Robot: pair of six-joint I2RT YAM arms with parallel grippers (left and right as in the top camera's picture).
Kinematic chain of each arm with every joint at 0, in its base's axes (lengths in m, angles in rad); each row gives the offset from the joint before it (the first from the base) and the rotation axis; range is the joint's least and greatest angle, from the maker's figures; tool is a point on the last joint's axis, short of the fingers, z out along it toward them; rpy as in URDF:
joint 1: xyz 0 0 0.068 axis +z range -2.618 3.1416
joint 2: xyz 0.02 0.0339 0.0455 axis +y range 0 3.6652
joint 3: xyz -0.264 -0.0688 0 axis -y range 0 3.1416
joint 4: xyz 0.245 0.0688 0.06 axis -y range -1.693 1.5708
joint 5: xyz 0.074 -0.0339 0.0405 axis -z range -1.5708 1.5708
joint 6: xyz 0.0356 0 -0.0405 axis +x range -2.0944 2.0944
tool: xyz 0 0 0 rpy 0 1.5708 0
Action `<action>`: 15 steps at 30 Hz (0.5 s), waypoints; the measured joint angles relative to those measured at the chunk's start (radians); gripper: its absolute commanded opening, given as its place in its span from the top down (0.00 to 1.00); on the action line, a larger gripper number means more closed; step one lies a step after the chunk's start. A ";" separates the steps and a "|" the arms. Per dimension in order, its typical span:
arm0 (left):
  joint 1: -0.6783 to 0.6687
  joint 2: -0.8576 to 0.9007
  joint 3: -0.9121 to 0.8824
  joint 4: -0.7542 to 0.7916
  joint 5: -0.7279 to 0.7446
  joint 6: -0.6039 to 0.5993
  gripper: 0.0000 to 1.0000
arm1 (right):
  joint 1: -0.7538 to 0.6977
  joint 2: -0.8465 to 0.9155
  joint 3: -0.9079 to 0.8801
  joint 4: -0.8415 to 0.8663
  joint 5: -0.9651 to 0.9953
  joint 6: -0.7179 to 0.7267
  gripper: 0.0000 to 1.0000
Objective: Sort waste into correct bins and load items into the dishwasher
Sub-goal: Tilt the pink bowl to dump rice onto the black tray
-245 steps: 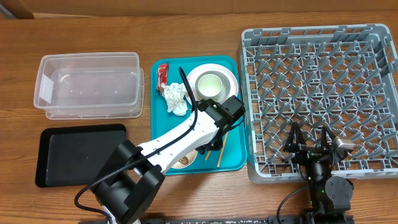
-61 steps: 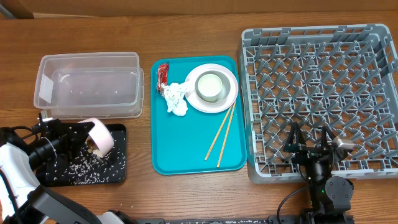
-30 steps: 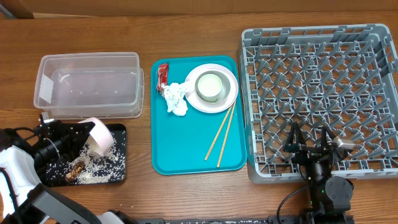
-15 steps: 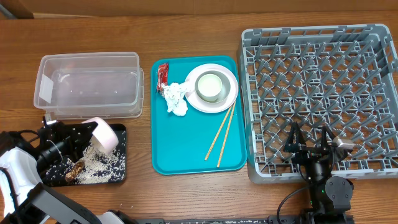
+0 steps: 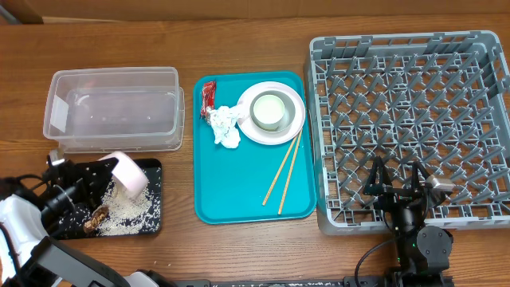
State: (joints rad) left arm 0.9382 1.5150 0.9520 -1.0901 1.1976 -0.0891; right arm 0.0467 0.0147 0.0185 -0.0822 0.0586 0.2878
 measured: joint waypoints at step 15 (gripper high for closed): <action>0.097 0.000 -0.035 0.006 0.032 0.093 0.96 | 0.000 0.000 0.000 0.000 0.000 0.000 0.00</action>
State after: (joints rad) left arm 1.0348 1.5150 0.9173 -1.0843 1.2293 0.0040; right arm 0.0471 0.0147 0.0185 -0.0822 0.0582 0.2878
